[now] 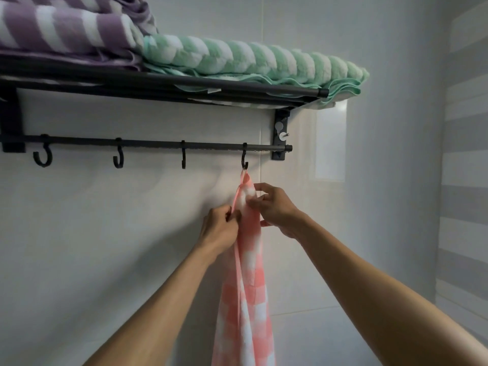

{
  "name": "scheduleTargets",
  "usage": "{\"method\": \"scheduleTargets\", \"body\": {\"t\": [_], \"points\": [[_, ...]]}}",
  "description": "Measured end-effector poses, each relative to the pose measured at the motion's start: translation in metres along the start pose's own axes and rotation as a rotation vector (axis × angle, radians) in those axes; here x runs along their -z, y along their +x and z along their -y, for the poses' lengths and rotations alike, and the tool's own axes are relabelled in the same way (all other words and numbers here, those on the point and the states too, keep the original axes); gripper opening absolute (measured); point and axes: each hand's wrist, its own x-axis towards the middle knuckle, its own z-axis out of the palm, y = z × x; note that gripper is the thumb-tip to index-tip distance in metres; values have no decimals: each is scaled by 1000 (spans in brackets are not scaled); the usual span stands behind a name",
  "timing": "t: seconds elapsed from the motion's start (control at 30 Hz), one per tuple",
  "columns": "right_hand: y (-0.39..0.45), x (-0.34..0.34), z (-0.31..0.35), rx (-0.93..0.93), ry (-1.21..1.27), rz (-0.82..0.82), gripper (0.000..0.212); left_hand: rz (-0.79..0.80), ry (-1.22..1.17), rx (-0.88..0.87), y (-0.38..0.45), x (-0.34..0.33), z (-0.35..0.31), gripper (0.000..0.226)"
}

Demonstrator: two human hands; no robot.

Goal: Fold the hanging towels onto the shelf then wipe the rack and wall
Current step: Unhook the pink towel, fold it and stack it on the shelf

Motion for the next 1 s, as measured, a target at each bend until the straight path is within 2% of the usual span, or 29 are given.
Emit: {"method": "scheduleTargets", "body": {"t": [0.13,0.33,0.47,0.57,0.63,0.7,0.8,0.9,1.0], "points": [[6,2,6,49,89,3,6,-74,-119,10,12,2,-2,32],[14,2,12,255,239,-230,15,-243,-226,-126,25,5,-23,28],[11,5,10,292,309,-267,23,-292,-201,-175,23,3,-30,29],[1,8,6,300,308,-202,34,-294,-187,-157,14,2,-25,31],[-11,13,5,295,266,-160,33,-311,-194,-139,7,7,-25,33],[-23,21,6,246,289,-46,29,-341,-220,-109,3,17,-27,33],[-43,35,5,81,241,178,39,-332,-239,-109,-7,36,-34,36],[-72,38,0,-9,132,374,24,-324,-228,-130,-30,51,-51,35],[-107,38,-12,-84,-49,460,19,-357,-238,-92,-55,68,-68,37]]}}
